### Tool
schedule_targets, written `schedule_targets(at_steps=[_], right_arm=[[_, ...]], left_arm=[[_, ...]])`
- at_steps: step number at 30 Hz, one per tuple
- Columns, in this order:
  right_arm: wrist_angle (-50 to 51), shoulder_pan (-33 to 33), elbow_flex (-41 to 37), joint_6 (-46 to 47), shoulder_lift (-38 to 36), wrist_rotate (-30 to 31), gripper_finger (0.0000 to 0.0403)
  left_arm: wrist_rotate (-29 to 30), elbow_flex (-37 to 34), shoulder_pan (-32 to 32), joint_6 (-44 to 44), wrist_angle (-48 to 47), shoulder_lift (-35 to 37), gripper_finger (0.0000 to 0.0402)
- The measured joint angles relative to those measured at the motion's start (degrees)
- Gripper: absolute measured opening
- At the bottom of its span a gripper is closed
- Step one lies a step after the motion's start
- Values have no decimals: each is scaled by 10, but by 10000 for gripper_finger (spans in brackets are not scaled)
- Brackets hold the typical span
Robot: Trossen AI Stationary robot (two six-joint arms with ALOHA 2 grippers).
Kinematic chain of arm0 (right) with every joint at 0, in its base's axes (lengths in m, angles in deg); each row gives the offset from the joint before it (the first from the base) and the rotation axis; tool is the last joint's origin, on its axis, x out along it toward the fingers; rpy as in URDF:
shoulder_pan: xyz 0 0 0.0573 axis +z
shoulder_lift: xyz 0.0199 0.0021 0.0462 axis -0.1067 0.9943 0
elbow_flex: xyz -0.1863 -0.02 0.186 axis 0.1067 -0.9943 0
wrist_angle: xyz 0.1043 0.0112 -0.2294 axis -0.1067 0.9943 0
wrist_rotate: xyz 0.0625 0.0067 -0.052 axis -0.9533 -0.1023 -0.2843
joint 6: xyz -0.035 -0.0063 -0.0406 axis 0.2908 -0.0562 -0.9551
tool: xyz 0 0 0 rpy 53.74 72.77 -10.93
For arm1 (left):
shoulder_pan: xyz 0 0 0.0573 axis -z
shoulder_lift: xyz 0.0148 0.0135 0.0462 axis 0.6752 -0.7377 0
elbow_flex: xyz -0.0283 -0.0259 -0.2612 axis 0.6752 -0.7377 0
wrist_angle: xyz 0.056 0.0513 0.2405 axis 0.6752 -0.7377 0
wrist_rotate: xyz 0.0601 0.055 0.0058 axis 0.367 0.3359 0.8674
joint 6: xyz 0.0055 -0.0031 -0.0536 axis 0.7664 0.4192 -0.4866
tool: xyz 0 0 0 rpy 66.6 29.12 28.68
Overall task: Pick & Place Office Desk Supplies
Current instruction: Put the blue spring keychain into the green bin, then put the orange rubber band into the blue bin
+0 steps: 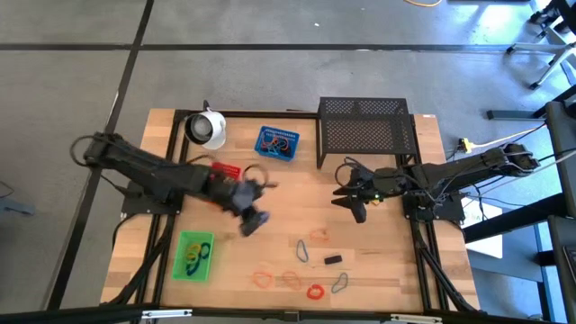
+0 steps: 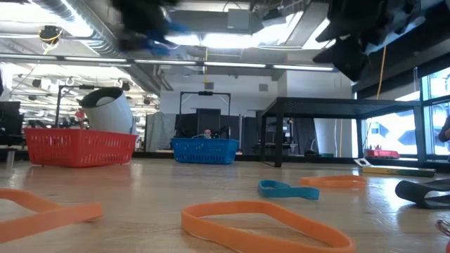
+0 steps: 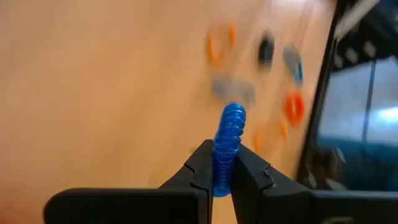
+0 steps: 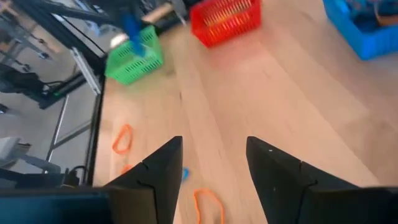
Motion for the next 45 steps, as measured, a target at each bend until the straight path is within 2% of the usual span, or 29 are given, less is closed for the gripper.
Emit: schedule_targets(at_steps=[4,9,16,22,27,32,36,45], right_arm=[[11,0,0,14,22,-26,181],[15,5,0,1,72,-93,181],[15,23,0,-100,155,-132,181],[9,37,0,-180,218,-135,181],[-16,42,0,-186,254,-135,181],[-36,45,0,-196,275,-133,181],[-40,45,0,-210,277,-133,181],[-71,45,0,-253,277,-131,181]], left_arm=[[0,0,95,-156,-98,33,25],[-1,0,206,-316,-164,20,25],[0,0,290,-472,-219,-10,25],[-9,0,326,-514,-244,-30,26],[-65,0,333,-516,-296,-54,28],[-58,0,331,-516,-317,-81,34],[-62,0,324,-516,-317,-98,55],[-72,0,323,-500,-320,-100,132]])
